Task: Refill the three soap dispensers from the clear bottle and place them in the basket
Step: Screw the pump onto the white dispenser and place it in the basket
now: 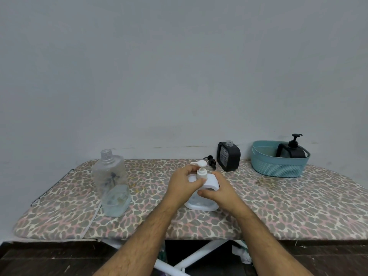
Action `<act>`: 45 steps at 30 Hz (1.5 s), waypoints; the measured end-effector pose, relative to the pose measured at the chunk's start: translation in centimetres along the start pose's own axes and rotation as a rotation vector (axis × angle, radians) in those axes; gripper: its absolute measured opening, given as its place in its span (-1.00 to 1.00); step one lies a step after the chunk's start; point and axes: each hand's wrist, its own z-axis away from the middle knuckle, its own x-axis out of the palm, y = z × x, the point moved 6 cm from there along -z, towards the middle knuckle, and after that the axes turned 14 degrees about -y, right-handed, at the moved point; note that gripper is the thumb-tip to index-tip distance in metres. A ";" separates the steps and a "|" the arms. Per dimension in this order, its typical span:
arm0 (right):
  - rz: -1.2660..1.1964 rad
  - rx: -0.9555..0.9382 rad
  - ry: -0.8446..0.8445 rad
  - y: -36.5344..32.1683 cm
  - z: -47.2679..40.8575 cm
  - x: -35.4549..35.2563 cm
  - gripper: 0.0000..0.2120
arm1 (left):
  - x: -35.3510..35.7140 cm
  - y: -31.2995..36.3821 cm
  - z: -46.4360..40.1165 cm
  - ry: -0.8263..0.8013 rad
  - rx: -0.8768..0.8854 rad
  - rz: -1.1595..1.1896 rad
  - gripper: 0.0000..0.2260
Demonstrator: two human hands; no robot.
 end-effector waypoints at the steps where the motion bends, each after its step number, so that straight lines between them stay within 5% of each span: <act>1: 0.037 0.016 -0.009 -0.1 -0.1 -0.2 -0.55 | 0.1 0.0 0.0 -0.004 0.004 -0.007 -0.80; 10: 0.312 0.128 -0.059 -0.1 0.0 -1.3 -0.37 | 1.1 -0.5 -0.3 0.067 0.001 0.055 -0.76; 16: 0.283 0.101 -0.043 -0.4 0.1 -1.1 -0.45 | 1.1 -0.5 -0.6 -0.034 0.008 0.025 -0.73; 22: 0.266 0.091 -0.017 -0.3 0.4 -1.0 -0.46 | 0.0 -2.3 0.2 0.103 -0.052 0.268 -0.90; 33: 0.260 0.087 0.021 0.1 0.4 -0.7 -0.56 | 2.1 1.0 0.0 0.060 -0.032 -0.002 -0.84; 39: 0.303 0.081 0.015 0.1 0.2 -0.7 -0.49 | 1.7 -1.1 0.0 0.122 -0.068 0.215 -0.73; 43: 0.278 0.080 0.022 0.0 0.3 -0.8 -0.52 | 1.7 -1.1 0.1 0.058 -0.018 0.199 -0.86; 45: 0.281 0.081 0.025 0.1 0.2 -0.7 -0.53 | 1.9 -1.0 0.3 0.052 0.018 0.131 -0.75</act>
